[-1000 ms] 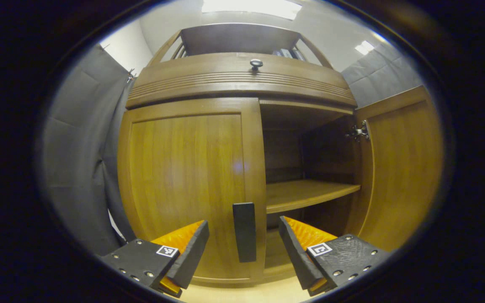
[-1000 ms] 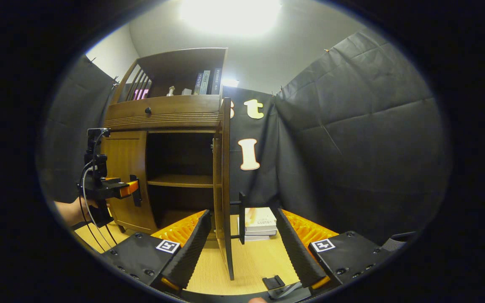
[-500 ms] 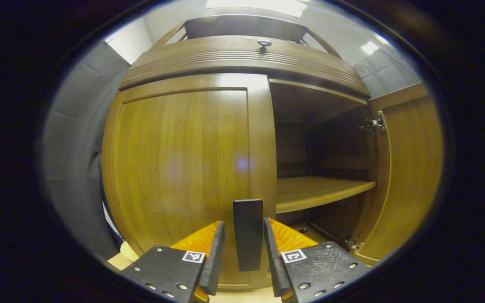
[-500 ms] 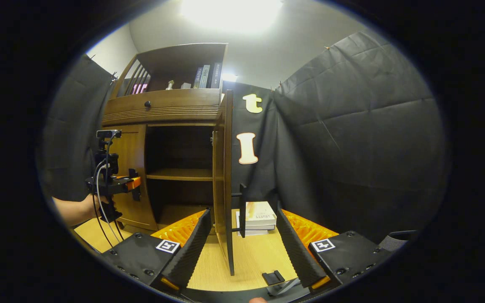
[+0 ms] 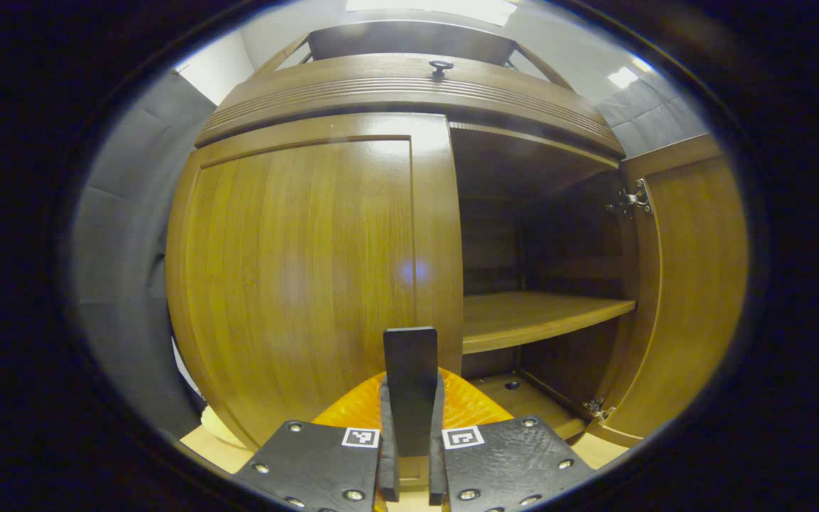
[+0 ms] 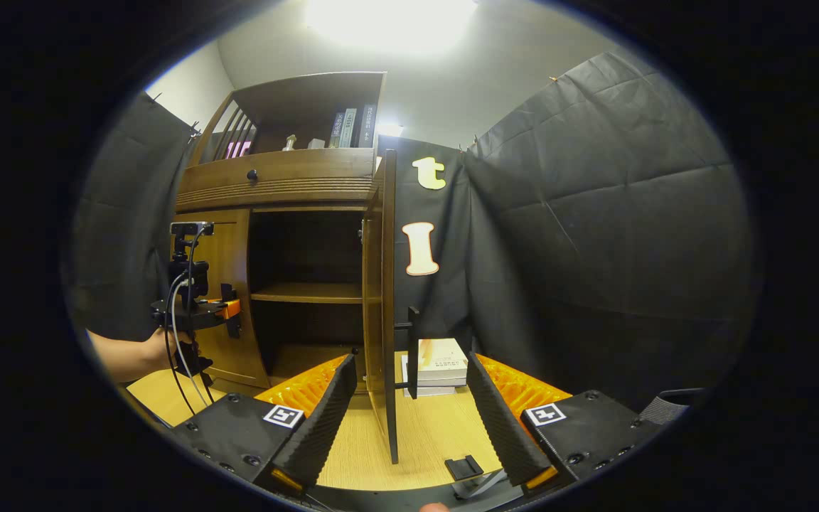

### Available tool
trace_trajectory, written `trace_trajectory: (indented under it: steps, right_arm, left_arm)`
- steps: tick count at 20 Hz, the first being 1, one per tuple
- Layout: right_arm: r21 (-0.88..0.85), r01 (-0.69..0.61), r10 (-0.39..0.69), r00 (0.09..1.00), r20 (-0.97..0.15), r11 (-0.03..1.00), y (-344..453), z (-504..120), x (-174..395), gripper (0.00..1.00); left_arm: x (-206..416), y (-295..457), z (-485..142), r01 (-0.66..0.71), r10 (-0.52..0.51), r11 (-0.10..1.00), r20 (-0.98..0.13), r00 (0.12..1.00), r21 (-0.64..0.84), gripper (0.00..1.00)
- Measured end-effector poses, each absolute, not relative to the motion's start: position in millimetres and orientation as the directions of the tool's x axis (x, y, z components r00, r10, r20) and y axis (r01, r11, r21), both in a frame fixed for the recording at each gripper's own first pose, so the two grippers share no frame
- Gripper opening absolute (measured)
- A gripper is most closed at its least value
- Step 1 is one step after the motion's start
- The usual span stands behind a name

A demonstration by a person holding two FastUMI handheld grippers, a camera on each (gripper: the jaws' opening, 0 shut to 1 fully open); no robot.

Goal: Open the right door of the double-door shoe cabinet with the right hand, and open the left door with the left hand.

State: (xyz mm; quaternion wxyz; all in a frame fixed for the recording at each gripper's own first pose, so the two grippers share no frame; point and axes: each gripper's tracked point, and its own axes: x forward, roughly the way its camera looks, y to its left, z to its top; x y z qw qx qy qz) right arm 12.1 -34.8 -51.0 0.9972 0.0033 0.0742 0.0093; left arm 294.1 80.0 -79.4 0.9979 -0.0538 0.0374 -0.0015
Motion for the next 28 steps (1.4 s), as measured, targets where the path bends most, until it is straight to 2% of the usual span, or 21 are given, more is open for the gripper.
trace_trajectory:
  steps: [4, 6, 12, 13, 14, 16, 24, 25, 26, 27, 28]
  right_arm:
    - [0.018, -0.04, 0.042, 0.989, -0.14, 0.999, -30, -50, 14, 0.97]
    - [0.025, -0.054, 0.057, 0.989, -0.135, 0.998, -26, -49, 15, 0.97]
    - [0.034, -0.116, 0.119, 0.986, -0.12, 0.993, -5, -44, 20, 0.98]
    - [0.036, -0.127, 0.13, 0.984, -0.118, 0.991, -2, -44, 20, 0.93]
    - [0.038, -0.137, 0.141, 0.983, -0.116, 0.99, 2, -44, 21, 0.98]
    - [0.044, -0.159, 0.164, 0.98, -0.114, 0.986, 10, -45, 21, 0.92]
    - [0.055, -0.232, 0.237, 0.965, -0.115, 0.971, 40, -46, 22, 0.92]
    - [0.055, -0.241, 0.246, 0.962, -0.115, 0.969, 44, -46, 22, 0.98]
    - [0.055, -0.251, 0.255, 0.96, -0.113, 0.966, 49, -45, 22, 0.98]
    - [0.055, -0.26, 0.264, 0.958, -0.111, 0.964, 53, -44, 22, 0.93]
    - [0.054, -0.269, 0.273, 0.956, -0.109, 0.962, 57, -45, 22, 0.97]
  left_arm:
    - [276, 82, -77, -0.008, 0.0, 0.994, -0.074, 0.997, -0.11, 0.16]
    - [262, 85, -77, -0.008, -0.001, 0.994, -0.074, 0.997, -0.11, 0.19]
    - [214, 97, -73, -0.029, 0.02, 0.992, -0.077, 0.997, -0.119, 0.19]
    - [206, 100, -73, -0.031, 0.021, 0.992, -0.078, 0.997, -0.121, 0.19]
    - [197, 103, -74, -0.034, 0.024, 0.992, -0.079, 0.997, -0.125, 0.19]
    - [183, 109, -74, -0.043, 0.032, 0.99, -0.086, 0.996, -0.132, 0.19]
    - [132, 138, -71, -0.069, 0.057, 0.988, -0.088, 0.994, -0.137, 0.19]
    - [127, 141, -71, -0.072, 0.06, 0.988, -0.088, 0.994, -0.135, 0.17]
    - [123, 145, -71, -0.075, 0.063, 0.988, -0.089, 0.994, -0.133, 0.19]
    - [120, 148, -69, -0.079, 0.067, 0.989, -0.091, 0.994, -0.129, 0.18]
    - [116, 152, -68, -0.085, 0.073, 0.988, -0.092, 0.993, -0.129, 0.18]
